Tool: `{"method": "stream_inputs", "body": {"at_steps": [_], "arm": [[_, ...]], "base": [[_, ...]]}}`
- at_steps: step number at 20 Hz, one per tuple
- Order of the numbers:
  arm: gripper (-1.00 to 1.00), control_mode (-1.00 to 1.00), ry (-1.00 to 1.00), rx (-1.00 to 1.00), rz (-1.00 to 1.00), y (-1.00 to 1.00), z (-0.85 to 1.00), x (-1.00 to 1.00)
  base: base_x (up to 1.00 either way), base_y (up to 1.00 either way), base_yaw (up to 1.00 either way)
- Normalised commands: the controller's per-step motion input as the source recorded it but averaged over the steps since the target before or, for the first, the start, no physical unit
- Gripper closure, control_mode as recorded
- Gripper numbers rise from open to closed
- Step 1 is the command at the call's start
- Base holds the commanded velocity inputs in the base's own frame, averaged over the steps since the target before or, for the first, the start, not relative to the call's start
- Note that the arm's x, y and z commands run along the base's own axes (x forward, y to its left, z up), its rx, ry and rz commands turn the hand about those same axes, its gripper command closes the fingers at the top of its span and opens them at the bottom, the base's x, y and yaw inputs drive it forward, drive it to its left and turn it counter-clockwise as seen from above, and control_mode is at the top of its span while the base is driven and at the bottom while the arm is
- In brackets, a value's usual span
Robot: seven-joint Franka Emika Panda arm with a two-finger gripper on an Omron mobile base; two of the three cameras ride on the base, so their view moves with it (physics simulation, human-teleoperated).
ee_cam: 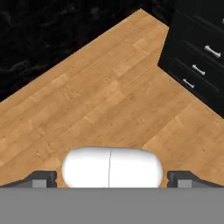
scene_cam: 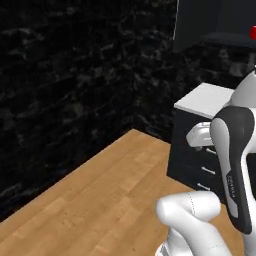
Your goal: Gather all objects into one cabinet and sort the glasses and bowls to opposite sides.
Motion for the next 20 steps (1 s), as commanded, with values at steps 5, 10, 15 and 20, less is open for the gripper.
{"method": "stream_inputs", "body": {"at_steps": [5,10,15,20], "arm": [[-1.0,1.0,0.0,0.0,0.0,0.0,0.0,0.0],[-1.0,1.0,0.0,0.0,0.0,0.0,0.0,0.0],[-1.0,1.0,0.0,0.0,0.0,0.0,0.0,0.0],[-1.0,1.0,0.0,0.0,0.0,0.0,0.0,0.0]], "base": [[0.82,0.45,-0.65],[0.94,0.4,-0.54],[1.0,0.24,-0.47],[0.83,0.01,-0.47]]}}
